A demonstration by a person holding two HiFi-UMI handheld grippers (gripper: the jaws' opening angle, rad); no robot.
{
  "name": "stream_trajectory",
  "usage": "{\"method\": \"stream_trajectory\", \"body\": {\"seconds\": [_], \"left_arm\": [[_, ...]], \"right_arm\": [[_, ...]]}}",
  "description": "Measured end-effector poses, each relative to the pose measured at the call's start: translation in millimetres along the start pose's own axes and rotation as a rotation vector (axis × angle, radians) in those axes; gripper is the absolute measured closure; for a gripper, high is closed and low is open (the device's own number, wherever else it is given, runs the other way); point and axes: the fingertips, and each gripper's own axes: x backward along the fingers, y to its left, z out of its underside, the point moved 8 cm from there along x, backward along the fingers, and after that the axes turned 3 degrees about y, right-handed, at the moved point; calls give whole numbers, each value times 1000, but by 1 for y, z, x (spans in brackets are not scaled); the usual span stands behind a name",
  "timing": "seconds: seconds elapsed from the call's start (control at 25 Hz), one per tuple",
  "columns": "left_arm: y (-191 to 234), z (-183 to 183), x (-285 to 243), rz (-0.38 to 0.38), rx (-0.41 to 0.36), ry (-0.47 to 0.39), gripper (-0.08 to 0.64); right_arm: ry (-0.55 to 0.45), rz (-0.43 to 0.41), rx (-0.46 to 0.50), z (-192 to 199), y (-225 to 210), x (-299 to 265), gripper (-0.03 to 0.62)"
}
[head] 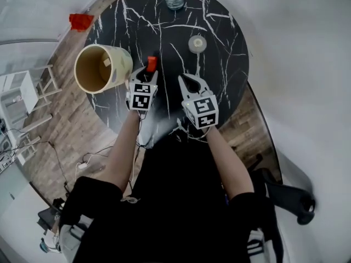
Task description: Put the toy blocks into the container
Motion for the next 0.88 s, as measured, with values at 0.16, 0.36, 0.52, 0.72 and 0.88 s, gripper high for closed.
{"method": "stream_trajectory", "body": {"seconds": [0.16,0.36,0.52,0.72,0.88], "left_arm": [[-6,-8,16,5,-13,-69,414],[-13,-14,37,-2,-35,-134,416],[-18,-17,59,-4,-24,-196,414],[-23,-17,87,-17,-11,-246,414],[-24,-17,108,-23,16,-295,414]], "right_arm": [[-17,0,20,0,6,-1,595],[-34,1,27,-5,14,-1,595],[-61,-4,58,-16,21,0,595],[-84,2,91,-28,30,2,595],[-97,-7,116,-38,38,2,595]]}}
